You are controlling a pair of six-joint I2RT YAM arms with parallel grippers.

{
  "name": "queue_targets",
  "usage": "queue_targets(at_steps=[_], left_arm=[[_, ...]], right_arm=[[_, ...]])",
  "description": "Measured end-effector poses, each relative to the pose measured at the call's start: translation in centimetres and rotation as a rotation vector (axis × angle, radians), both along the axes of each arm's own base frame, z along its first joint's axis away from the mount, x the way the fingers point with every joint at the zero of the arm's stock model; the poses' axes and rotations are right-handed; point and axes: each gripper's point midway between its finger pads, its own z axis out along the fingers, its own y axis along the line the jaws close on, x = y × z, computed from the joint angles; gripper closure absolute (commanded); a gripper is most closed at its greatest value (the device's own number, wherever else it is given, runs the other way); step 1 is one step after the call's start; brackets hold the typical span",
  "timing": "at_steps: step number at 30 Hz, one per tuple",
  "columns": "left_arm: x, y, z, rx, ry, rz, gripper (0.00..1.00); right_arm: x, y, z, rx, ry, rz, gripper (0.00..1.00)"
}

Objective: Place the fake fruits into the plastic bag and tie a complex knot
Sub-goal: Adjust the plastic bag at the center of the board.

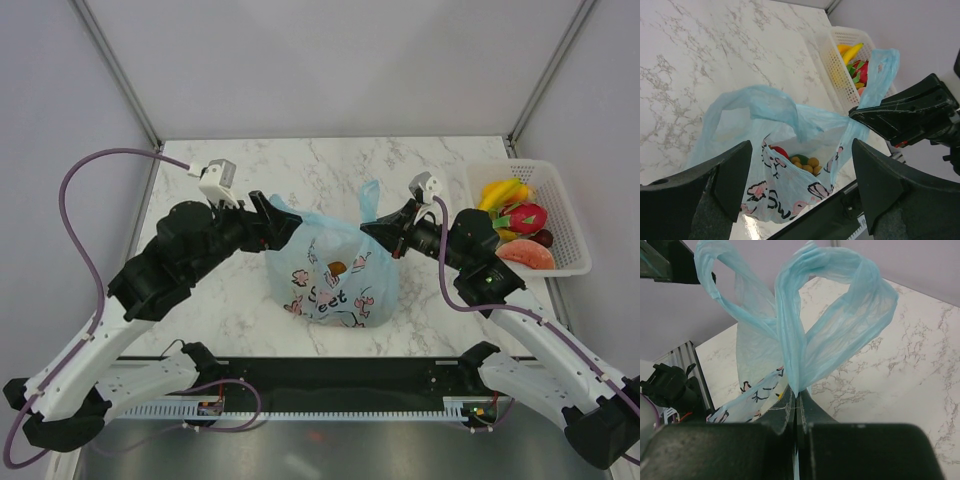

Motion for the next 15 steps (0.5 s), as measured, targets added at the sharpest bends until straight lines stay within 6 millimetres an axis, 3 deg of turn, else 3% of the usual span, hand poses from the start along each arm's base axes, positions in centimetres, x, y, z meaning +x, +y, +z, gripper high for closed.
queue_targets(at_steps=[9,15], left_arm=[[-1.6,0.8,3.0,-0.213,0.03,0.033,0.17],[-0.6,-3.5,0.4,-0.208,0.104,-0.013,0.21]], right_arm=[[0.2,-0.2,-0.1,-0.005,0.001,-0.018,1.0],[0.3,-0.3,0.0,-0.003,-0.003,-0.024,1.0]])
